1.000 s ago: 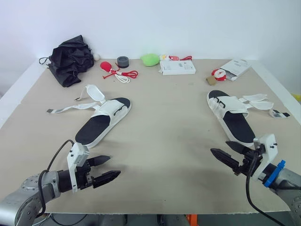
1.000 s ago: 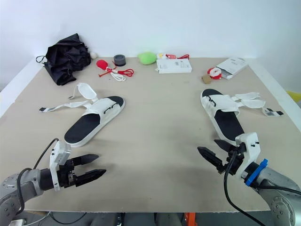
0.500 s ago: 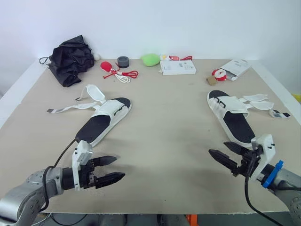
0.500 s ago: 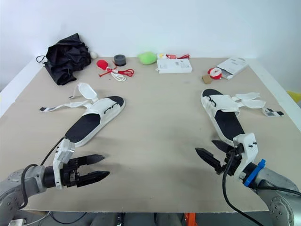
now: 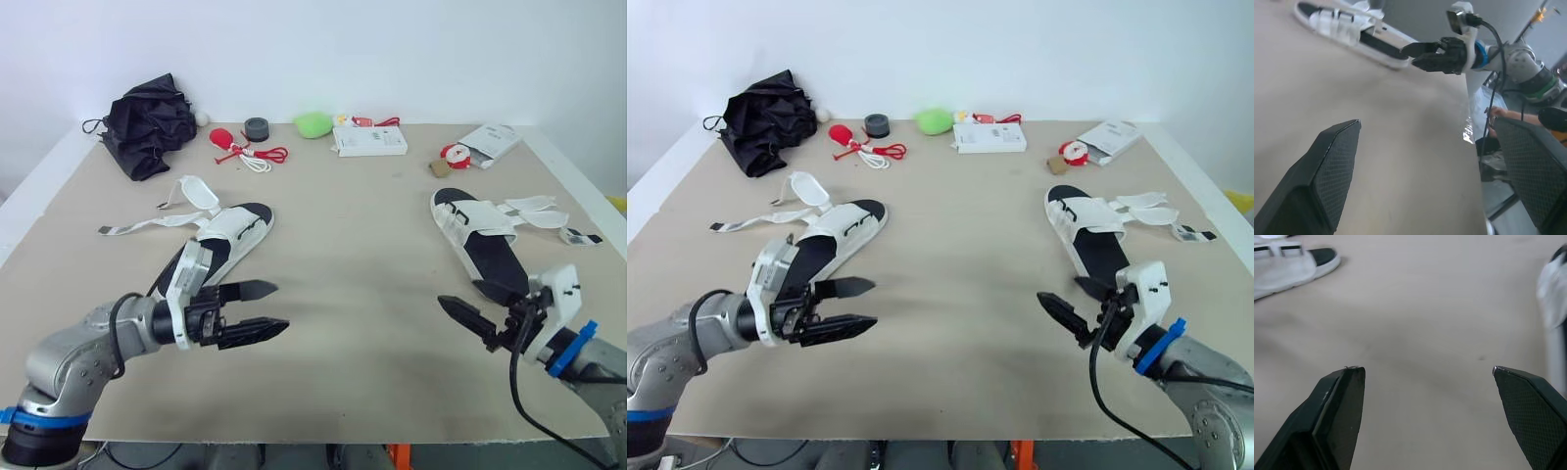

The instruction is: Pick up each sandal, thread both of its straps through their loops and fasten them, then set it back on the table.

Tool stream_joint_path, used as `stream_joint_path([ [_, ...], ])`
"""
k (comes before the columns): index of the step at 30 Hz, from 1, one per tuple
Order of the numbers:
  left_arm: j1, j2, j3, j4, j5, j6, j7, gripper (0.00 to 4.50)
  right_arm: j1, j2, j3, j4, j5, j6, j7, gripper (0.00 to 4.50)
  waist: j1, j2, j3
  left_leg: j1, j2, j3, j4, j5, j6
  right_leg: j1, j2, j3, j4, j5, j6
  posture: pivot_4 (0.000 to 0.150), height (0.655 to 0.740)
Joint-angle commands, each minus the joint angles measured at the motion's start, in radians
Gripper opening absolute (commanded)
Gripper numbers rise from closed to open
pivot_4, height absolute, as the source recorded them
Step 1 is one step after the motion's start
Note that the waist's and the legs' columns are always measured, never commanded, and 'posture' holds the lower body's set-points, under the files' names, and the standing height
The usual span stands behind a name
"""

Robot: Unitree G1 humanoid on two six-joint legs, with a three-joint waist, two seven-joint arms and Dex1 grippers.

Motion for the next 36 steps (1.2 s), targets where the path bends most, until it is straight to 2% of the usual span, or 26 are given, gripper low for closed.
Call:
stream_joint_path([
  [1, -0.069, -0.04, -0.089, 0.018, 0.117, -0.117, -0.019, 4.44, -0.107, -0.013, 0.052, 0.067, -0.099, -0.048, -0.064, 4.5, -0.002, -0.001, 0.001, 0.0, 0.0, 0.001, 0.0, 0.0, 0.0, 0.0, 0.0, 0.001, 0.0, 0.001, 0.001, 0.15, 0.74],
  [4, -0.149, -0.084, -0.18, 0.113, 0.281, -0.243, -0.003, 4.44, -0.254, 0.004, 0.122, 0.241, -0.199, -0.04, -0.151, 4.5, -0.003, -0.002, 0.001, 0.001, 0.0, 0.004, 0.0, 0.0, 0.0, -0.001, 0.002, 0.006, 0.0, 0.004, 0.004, 0.15, 0.74],
  [10, -0.254, -0.171, -0.243, 0.271, 0.435, -0.355, 0.058, 4.44, -0.447, 0.047, 0.193, 0.499, -0.306, -0.116, -0.201, 4.5, -0.002, -0.002, 0.001, -0.001, 0.001, 0.005, 0.0, 0.0, 0.0, -0.004, 0.003, 0.008, 0.0, 0.006, 0.007, 0.15, 0.74],
  [22, -0.351, -0.29, -0.211, 0.437, 0.572, -0.445, 0.208, 4.44, -0.798, 0.103, 0.307, 1.0, -0.471, -0.324, -0.192, 4.5, -0.007, -0.002, 0.001, -0.003, 0.001, 0.011, 0.0, 0.0, 0.001, -0.009, 0.004, 0.015, 0.0, 0.01, 0.01, 0.15, 0.74],
  [24, -0.353, -0.3, -0.204, 0.444, 0.58, -0.45, 0.227, 4.48, -0.851, 0.108, 0.305, 1.105, -0.491, -0.368, -0.204, 3.94, -0.007, -0.002, 0.001, -0.003, 0.001, 0.012, 0.001, 0.0, 0.001, -0.009, 0.004, 0.017, 0.0, 0.011, 0.011, 0.15, 0.74],
  [26, -0.349, -0.308, -0.197, 0.44, 0.575, -0.45, 0.235, 4.48, -0.894, 0.112, 0.304, 1.195, -0.506, -0.41, -0.202, 3.16, -0.008, -0.002, 0.001, -0.003, 0.001, 0.013, 0.002, 0.0, 0.001, -0.009, 0.004, 0.018, 0.0, 0.011, 0.012, 0.15, 0.74],
  [27, -0.347, -0.314, -0.196, 0.435, 0.573, -0.447, 0.24, 4.48, -0.908, 0.112, 0.3, 1.226, -0.507, -0.429, -0.198, 2.51, -0.008, -0.002, 0.001, -0.003, 0.001, 0.014, 0.002, 0.0, 0.001, -0.009, 0.004, 0.018, 0.0, 0.012, 0.012, 0.15, 0.74],
  [32, -0.333, -0.334, -0.167, 0.386, 0.515, -0.421, 0.228, 4.48, -0.938, 0.114, 0.297, 1.307, -0.512, -0.493, -0.157, 0.21, -0.013, -0.002, 0.001, -0.003, 0.001, 0.014, 0.004, 0.0, 0.001, -0.009, 0.004, 0.019, 0.0, 0.012, 0.013, 0.15, 0.74],
  [33, -0.327, -0.337, -0.157, 0.367, 0.484, -0.412, 0.21, 4.48, -0.941, 0.117, 0.296, 1.314, -0.51, -0.497, -0.15, 0.06, -0.014, -0.002, 0.001, -0.003, 0.001, 0.014, 0.004, 0.0, 0.001, -0.009, 0.004, 0.019, 0.0, 0.012, 0.013, 0.15, 0.74],
  [36, -0.309, -0.328, -0.14, 0.331, 0.422, -0.379, 0.172, 4.48, -0.935, 0.12, 0.298, 1.316, -0.504, -0.504, -0.118, 0.06, -0.016, -0.002, 0.001, -0.003, 0.001, 0.014, 0.004, 0.0, 0.001, -0.009, 0.004, 0.019, 0.0, 0.016, 0.008, 0.15, 0.74],
])
